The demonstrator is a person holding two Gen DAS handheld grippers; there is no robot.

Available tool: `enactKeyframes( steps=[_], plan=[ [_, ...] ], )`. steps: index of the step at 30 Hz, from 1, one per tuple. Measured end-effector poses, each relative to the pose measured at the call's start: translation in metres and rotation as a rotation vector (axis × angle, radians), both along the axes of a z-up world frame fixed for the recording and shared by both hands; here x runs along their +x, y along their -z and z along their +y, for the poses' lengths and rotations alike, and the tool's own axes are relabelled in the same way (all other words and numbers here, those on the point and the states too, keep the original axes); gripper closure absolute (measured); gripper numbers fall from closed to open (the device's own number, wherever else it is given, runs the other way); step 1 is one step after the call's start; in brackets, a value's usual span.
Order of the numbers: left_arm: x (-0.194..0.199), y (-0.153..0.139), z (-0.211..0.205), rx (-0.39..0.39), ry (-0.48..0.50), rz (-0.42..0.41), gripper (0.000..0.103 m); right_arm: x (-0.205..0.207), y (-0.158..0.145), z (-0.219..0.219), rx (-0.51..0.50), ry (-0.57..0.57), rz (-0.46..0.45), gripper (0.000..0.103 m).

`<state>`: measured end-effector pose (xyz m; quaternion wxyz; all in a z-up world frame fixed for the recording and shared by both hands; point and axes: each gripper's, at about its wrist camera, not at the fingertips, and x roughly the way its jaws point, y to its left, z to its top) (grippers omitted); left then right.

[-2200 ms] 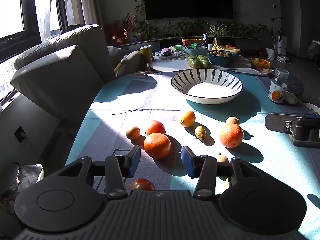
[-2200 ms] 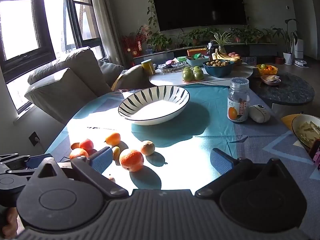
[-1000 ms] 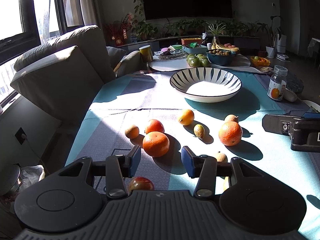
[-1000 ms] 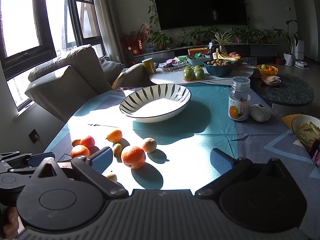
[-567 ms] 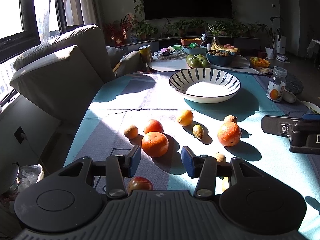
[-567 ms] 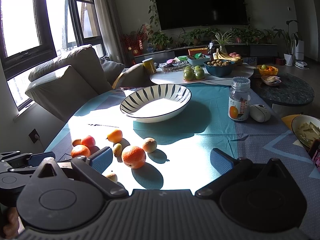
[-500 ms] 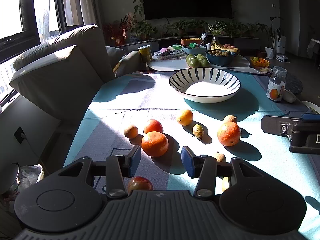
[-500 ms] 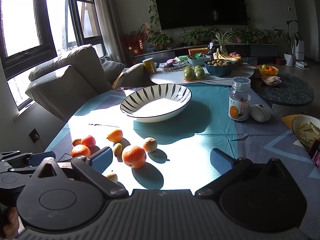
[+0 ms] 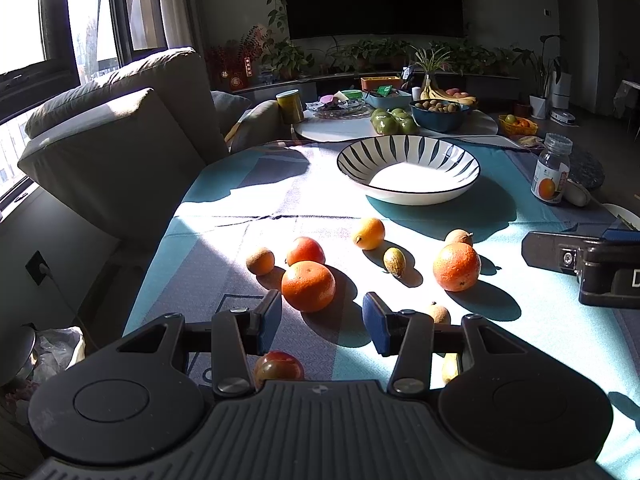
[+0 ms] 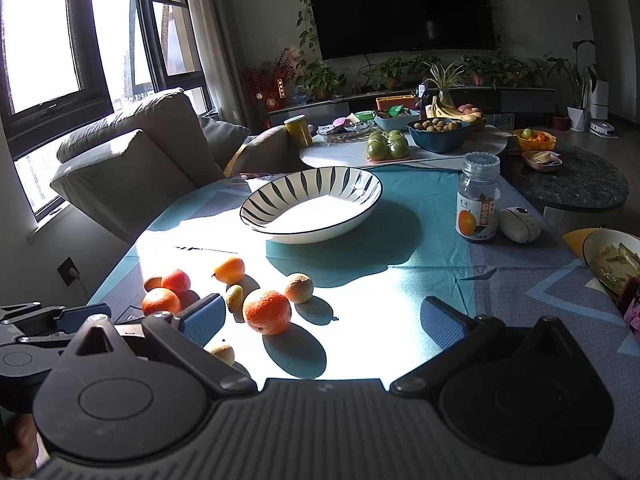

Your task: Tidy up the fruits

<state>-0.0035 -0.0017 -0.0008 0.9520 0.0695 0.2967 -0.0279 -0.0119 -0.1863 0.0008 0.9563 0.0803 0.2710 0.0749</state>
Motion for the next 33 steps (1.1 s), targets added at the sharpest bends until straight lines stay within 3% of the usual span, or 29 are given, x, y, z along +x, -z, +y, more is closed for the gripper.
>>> enactKeyframes(
  steps=[23,33],
  plan=[
    [-0.003,0.004,-0.004,-0.008,0.016,0.012,0.060,0.000,0.001,0.000,0.000,-0.001,-0.002,0.012],
    [-0.003,0.005,-0.011,-0.038,0.093,0.039,0.060,-0.002,0.001,0.000,0.009,-0.035,-0.013,0.013]
  ],
)
